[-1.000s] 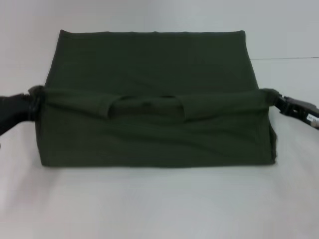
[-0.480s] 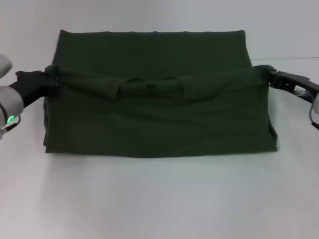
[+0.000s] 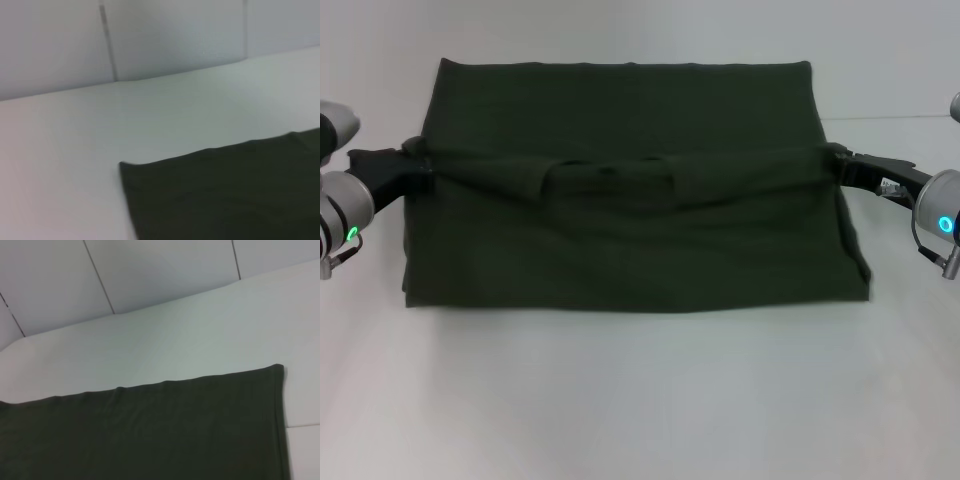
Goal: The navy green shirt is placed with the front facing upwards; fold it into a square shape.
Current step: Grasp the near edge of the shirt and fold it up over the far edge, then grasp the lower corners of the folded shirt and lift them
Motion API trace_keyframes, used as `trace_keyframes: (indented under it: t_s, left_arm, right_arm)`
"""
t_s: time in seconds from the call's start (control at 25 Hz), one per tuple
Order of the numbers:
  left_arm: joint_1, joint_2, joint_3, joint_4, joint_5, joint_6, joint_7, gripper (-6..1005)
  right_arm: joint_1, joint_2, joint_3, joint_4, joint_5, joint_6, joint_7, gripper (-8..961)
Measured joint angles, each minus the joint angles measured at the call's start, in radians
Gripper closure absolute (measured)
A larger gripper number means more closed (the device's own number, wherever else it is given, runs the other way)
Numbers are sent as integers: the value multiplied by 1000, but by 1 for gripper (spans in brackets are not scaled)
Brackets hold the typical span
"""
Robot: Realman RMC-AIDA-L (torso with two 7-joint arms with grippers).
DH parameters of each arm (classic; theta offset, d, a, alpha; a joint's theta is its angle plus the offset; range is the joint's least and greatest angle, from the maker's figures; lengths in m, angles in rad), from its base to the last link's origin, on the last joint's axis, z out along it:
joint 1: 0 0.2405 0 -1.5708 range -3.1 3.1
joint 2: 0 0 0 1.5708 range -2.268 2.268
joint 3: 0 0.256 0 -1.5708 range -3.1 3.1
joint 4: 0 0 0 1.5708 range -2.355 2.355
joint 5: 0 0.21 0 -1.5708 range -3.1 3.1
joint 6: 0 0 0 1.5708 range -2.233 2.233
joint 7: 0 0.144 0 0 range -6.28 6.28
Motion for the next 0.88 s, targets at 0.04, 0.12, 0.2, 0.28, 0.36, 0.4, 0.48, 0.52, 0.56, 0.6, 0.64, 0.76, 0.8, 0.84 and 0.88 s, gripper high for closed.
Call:
trace_keyframes:
  t_s: [0.04, 0.12, 0.2, 0.28, 0.36, 0.4, 0.48, 0.52, 0.56, 0.6, 0.64, 0.76, 0.8, 0.84, 0.88]
  left_arm:
    - [0, -2, 0, -2, -17, -12, 0, 961]
    - [0, -6, 0, -2, -33, -16, 4, 960]
    - [1, -9, 0, -3, -36, -14, 19, 959]
    - [3, -12, 5, -4, -36, -6, 47, 958]
    - [5, -13, 18, -4, -36, 11, 80, 868]
    - [7, -14, 27, -4, -36, 23, 97, 822]
    - [8, -15, 37, -4, -37, 36, 109, 732]
    - [8, -15, 39, -4, -37, 39, 110, 686]
    - [8, -15, 40, -4, -37, 44, 109, 640]
    - [8, -13, 38, -4, -37, 53, 108, 593]
    - [8, -11, 35, -4, -40, 64, 105, 547]
    - [22, -2, 31, 9, -64, 124, 73, 430]
    - [31, 3, 34, 17, -71, 158, 37, 394]
    - [39, 8, 36, 25, -73, 185, 4, 358]
    - [49, 17, 37, 31, -73, 219, -43, 323]
  right_arm:
    - [0, 0, 0, 1, 0, 2, -2, 750]
    - [1, 0, 0, 1, 0, 6, -7, 743]
    - [1, 0, -1, -1, 0, 10, -9, 735]
    - [1, 0, -3, -3, 0, 13, -9, 689]
    - [1, 0, -7, -3, 0, 14, -9, 644]
    - [1, 0, -9, -3, 0, 15, -9, 621]
    - [1, 0, -10, -3, 0, 16, -9, 575]
    - [1, 0, -11, -2, 0, 16, -8, 552]
    - [-2, 0, -11, -1, 0, 15, -6, 530]
    - [-6, 0, -11, -1, 0, 12, -4, 507]
    - [-10, 0, -11, -2, 0, 8, -1, 484]
    - [-26, 0, -10, -10, -1, -29, 1, 361]
    - [-34, 0, -10, -13, -1, -51, 1, 321]
    - [-42, 0, -10, -18, -1, -78, 0, 280]
    - [-50, 0, -9, -24, -1, -107, -1, 239]
